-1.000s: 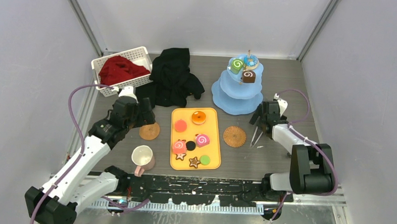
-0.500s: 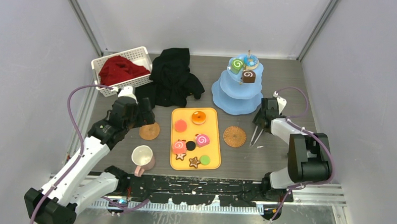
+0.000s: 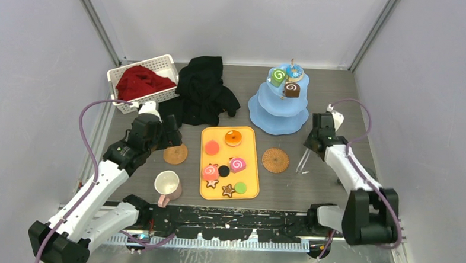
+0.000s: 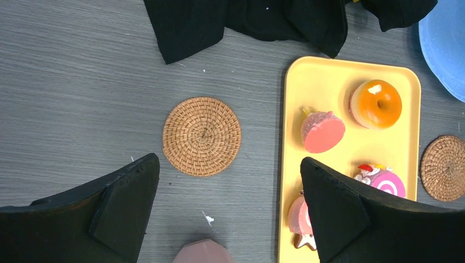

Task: Serve the afternoon tea
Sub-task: Pick up the clamp from the center of the board.

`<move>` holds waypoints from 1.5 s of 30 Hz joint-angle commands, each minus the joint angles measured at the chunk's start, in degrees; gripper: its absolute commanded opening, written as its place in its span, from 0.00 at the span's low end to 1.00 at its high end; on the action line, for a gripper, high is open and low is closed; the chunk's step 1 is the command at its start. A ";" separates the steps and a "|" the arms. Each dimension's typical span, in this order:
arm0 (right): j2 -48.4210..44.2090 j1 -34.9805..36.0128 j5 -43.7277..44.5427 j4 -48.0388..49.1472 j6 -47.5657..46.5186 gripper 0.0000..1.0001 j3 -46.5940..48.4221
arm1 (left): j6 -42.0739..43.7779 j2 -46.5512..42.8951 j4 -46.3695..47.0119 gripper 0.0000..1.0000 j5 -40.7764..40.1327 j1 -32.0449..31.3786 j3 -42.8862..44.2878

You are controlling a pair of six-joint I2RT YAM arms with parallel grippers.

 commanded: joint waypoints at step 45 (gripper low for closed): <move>6.51 39.73 -16.81 -34.79 -14.01 0.26 27.77 | -1.14 -0.62 -1.98 0.99 -3.88 0.26 2.84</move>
